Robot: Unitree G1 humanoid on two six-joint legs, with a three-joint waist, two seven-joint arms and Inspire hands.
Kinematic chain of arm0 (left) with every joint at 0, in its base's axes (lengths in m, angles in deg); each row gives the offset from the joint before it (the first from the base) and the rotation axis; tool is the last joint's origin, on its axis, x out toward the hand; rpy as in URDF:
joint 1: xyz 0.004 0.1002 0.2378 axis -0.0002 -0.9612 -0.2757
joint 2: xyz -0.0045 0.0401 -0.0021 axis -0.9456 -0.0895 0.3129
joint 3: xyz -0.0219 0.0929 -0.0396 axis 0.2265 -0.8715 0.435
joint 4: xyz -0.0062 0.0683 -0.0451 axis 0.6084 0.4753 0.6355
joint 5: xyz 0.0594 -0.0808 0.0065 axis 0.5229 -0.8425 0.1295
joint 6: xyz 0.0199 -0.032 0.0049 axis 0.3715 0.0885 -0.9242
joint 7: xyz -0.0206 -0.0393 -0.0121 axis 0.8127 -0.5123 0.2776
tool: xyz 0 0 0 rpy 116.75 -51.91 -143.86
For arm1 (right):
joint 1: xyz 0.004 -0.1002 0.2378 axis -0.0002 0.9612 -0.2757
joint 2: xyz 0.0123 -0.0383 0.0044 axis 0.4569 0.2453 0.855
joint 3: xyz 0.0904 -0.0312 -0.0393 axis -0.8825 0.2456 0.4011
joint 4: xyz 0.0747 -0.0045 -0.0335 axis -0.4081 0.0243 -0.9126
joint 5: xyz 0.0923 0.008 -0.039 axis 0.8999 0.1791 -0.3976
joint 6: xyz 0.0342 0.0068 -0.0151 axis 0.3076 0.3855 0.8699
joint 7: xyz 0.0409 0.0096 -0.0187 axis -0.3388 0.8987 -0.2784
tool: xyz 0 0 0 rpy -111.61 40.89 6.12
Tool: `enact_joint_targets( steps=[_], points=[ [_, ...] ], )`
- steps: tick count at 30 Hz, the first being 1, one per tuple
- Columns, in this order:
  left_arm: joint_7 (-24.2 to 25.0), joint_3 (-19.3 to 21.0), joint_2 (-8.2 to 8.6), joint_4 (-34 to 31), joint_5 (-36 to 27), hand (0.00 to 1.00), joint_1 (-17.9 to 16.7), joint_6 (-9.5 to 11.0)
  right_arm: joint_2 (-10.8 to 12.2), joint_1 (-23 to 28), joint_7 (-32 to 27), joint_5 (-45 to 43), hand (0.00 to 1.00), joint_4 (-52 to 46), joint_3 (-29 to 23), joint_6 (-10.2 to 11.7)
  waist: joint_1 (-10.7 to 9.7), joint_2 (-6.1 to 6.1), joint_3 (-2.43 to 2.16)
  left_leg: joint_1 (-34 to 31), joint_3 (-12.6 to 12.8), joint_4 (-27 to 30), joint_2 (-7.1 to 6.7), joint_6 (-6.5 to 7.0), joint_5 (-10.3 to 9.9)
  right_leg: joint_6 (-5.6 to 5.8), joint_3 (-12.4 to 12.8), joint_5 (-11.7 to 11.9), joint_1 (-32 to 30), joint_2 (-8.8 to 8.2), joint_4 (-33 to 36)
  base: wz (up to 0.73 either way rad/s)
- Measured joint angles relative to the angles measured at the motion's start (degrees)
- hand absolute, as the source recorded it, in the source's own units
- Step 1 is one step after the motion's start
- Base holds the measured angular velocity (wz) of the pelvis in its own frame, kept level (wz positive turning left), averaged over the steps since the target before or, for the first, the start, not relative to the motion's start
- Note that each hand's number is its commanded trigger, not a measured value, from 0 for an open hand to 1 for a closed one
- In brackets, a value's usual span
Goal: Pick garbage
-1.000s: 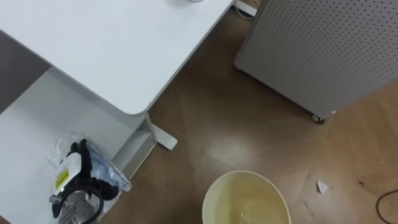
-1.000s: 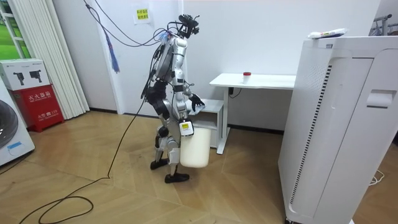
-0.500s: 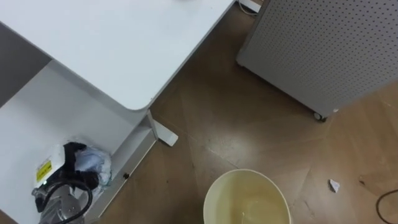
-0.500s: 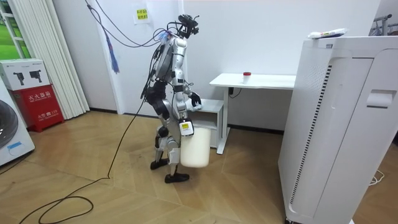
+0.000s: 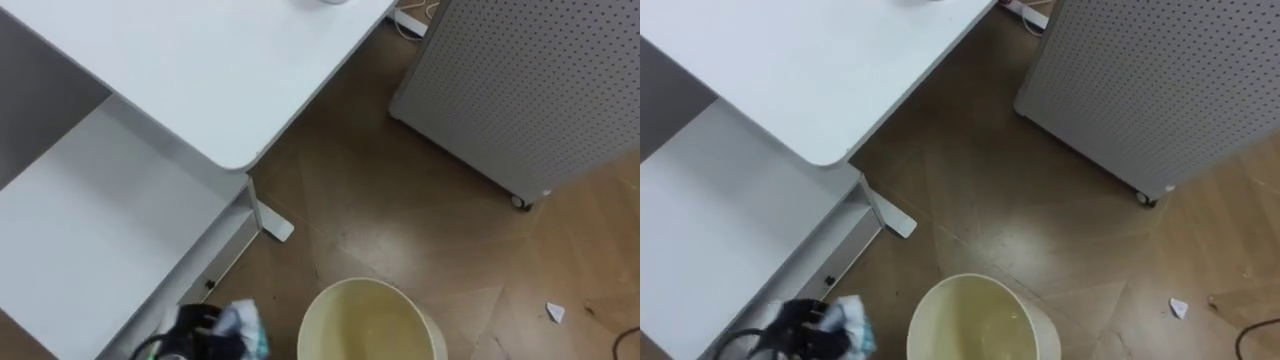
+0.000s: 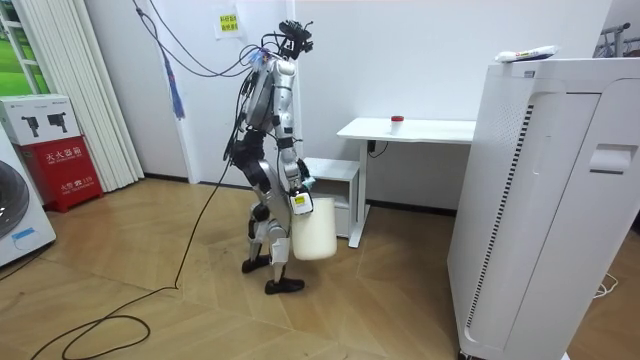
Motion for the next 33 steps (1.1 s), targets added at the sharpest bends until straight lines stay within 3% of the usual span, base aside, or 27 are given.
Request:
enact_joint_targets(
  steps=[4, 7, 8, 9, 11, 12, 13, 14, 21, 30, 33],
  points=[
    [5.82, -2.92, 3.34, -3.15, -1.06, 1.00, -0.25, 0.17, 0.19, 0.07, 1.32, -0.02, 1.00, -2.26, 2.90, -0.53, 0.03, -0.66, -0.39, -0.75, 0.13, 1.09, 0.09, 0.00, 0.00, -0.37, -0.17, 0.29, -0.67, 0.00, 0.57, -0.05],
    [8.93, -4.84, 3.79, -4.89, -1.06, 1.00, -0.85, 0.35, 0.54, 0.12, 2.45, -0.10, 1.00, -2.85, 3.64, -0.70, -0.01, -0.68, -0.40, -0.59, 0.48, 1.27, 0.16, -0.01, 0.02, -0.63, -0.15, 0.47, -0.66, 0.00, 0.71, -0.05],
    [9.52, -5.44, 3.79, -4.87, -1.02, 0.82, -1.29, 0.45, 0.71, 0.27, 2.80, -0.26, 1.00, -2.85, 3.76, -0.69, -0.03, -0.69, -0.41, -0.42, 0.69, 1.34, 0.17, 0.00, 0.05, -0.67, -0.14, 0.51, -0.57, -0.01, 0.77, -0.06],
    [9.62, -6.05, 3.65, -4.85, -1.00, 0.78, -1.50, 0.44, 0.74, 0.36, 3.00, -0.34, 1.00, -2.86, 3.77, -0.69, 0.00, -0.68, -0.41, -0.38, 0.77, 1.35, 0.17, 0.01, 0.08, -0.67, -0.11, 0.57, -0.54, -0.01, 0.74, -0.06],
    [9.94, -7.42, 3.40, -4.87, -0.98, 0.81, -2.97, 0.44, 0.73, 0.52, 3.30, -2.13, 1.00, -2.87, 3.77, -0.68, 0.05, -0.68, -0.42, -0.18, 1.16, 1.35, 0.09, 0.11, 0.21, -0.63, 0.31, 0.78, -0.54, -0.02, 0.70, -0.07],
    [10.07, -7.86, 3.38, -4.88, -0.99, 0.65, -3.36, 0.44, 0.73, 0.58, 3.30, -2.35, 1.00, -2.87, 3.87, -0.66, 0.08, -0.69, -0.43, -0.15, 1.18, 1.37, 0.05, 0.13, 0.22, -0.58, 0.47, 0.82, -0.52, -0.01, 0.65, -0.07],
    [10.43, -9.05, 3.30, -4.87, -0.98, 0.36, -3.99, 0.44, 0.73, 0.65, 3.30, -2.47, 1.00, -2.85, 4.17, -0.60, 0.12, -0.68, -0.43, -0.17, 1.22, 1.59, 0.03, 0.15, 0.23, -0.53, 0.74, 0.94, -0.47, 0.02, 0.57, -0.04],
    [10.80, -9.81, 3.35, -4.86, -0.98, 0.00, -4.56, 0.44, 0.73, 0.66, 3.30, -2.67, 1.00, -2.77, 4.52, -0.58, 0.13, -0.68, -0.44, -0.17, 1.22, 1.72, 0.02, 0.19, 0.25, -0.46, 0.97, 1.07, -0.38, 0.05, 0.48, 0.00],
    [10.46, -11.07, 3.20, -4.80, -0.90, 0.00, -5.22, 0.69, 0.74, 0.91, 3.78, -2.67, 1.00, -2.66, 5.02, -0.41, 0.57, -0.56, -0.57, -0.14, 1.70, 2.14, 0.06, 0.37, 0.36, -0.51, 1.09, 1.57, -0.41, 0.02, 0.55, -0.02],
    [9.29, -11.04, 3.19, -4.79, 2.28, 0.00, -5.93, 1.05, 0.74, 1.86, 3.85, -2.76, 1.00, -2.60, 4.76, -0.12, 3.27, -0.36, -0.70, -0.28, 1.83, 2.61, 0.10, 0.47, 0.41, -0.62, 1.28, 1.95, -0.53, -0.02, 0.57, -0.01],
    [9.01, -11.02, 2.89, -4.78, 2.70, 0.00, -6.68, 1.04, 0.74, 1.97, 4.03, -3.20, 1.00, -2.46, 4.74, 0.12, 3.34, -0.21, -0.79, -0.16, 1.74, 2.57, 0.04, 0.56, 0.46, -0.57, 1.21, 2.07, -0.33, -0.10, 0.50, 0.00]
  ],
)
